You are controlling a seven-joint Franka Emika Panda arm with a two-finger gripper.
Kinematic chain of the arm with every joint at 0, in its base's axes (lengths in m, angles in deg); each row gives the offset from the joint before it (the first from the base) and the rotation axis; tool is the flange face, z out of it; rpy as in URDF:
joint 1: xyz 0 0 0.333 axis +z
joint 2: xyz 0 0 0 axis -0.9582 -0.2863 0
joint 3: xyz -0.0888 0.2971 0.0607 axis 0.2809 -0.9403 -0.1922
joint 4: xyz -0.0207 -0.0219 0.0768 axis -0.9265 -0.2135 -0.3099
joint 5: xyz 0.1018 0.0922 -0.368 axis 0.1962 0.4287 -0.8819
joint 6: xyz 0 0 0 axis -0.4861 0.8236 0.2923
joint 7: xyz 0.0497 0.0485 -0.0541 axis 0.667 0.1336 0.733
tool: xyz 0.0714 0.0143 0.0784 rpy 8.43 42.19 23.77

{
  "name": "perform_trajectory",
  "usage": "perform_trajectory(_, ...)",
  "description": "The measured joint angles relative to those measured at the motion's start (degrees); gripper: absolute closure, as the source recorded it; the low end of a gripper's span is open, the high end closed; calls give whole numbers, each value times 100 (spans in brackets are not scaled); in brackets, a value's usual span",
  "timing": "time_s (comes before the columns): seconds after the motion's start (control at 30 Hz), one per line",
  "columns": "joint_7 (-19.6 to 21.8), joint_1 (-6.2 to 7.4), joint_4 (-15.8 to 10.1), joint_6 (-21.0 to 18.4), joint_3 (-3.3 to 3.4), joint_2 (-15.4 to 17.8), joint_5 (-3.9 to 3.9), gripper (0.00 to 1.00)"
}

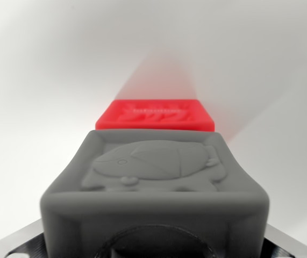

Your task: Destack cube

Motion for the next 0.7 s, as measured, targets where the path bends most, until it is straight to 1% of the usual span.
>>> perform_trajectory(0.4,0,0,-29,-204,3,236,-1,100)
perform_trajectory(0.7,0,1,-43,-428,8,478,-4,100)
